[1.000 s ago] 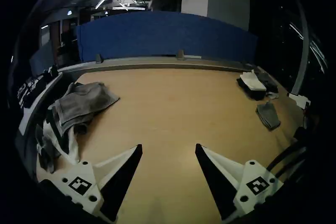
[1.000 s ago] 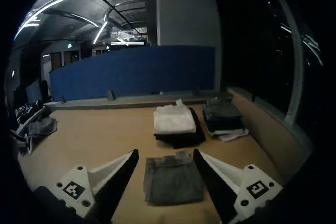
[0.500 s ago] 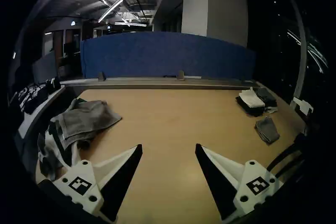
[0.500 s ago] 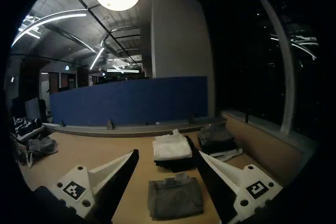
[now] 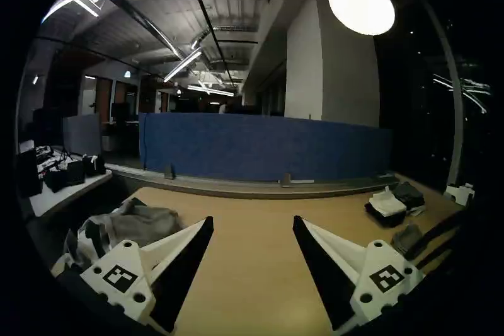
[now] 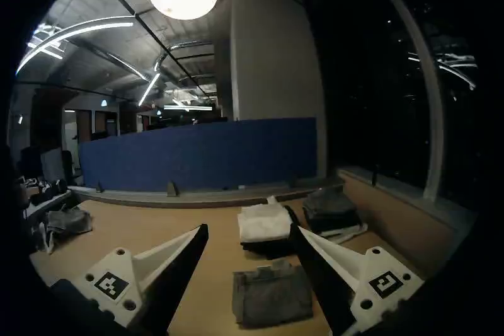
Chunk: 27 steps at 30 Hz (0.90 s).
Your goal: Fold towel
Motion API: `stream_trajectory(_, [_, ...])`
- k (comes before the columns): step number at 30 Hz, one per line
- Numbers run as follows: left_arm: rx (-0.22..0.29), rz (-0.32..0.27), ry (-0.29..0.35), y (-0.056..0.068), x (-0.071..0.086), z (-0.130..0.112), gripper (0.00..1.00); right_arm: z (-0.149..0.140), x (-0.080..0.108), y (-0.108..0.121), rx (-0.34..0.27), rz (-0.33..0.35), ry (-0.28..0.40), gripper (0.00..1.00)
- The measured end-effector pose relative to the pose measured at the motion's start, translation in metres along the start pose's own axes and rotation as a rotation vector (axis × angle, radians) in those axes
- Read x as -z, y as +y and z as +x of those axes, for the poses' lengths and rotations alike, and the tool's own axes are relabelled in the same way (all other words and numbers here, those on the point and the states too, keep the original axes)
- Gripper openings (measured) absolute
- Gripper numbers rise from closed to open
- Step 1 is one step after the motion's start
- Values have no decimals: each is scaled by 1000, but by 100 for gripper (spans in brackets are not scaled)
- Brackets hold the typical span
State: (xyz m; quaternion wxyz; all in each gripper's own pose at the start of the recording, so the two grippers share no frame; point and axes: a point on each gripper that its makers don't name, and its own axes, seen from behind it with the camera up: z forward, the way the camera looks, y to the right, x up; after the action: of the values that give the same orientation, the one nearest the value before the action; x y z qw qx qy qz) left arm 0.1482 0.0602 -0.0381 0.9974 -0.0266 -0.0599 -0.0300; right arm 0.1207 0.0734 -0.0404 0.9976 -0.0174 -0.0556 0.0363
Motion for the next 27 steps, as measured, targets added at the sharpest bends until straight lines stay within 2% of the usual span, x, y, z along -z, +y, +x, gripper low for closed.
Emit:
stream_trajectory(5, [-15, 33, 55, -10, -2, 12, 94, 6, 2, -11, 8, 12, 6, 100])
stream_trajectory(17, [2, 52, 88, -26, -5, 11, 94, 18, 12, -34, 25, 38, -10, 100])
stream_trajectory(27, [-57, 75, 108, -42, -11, -4, 94, 24, 18, -45, 22, 18, -47, 100])
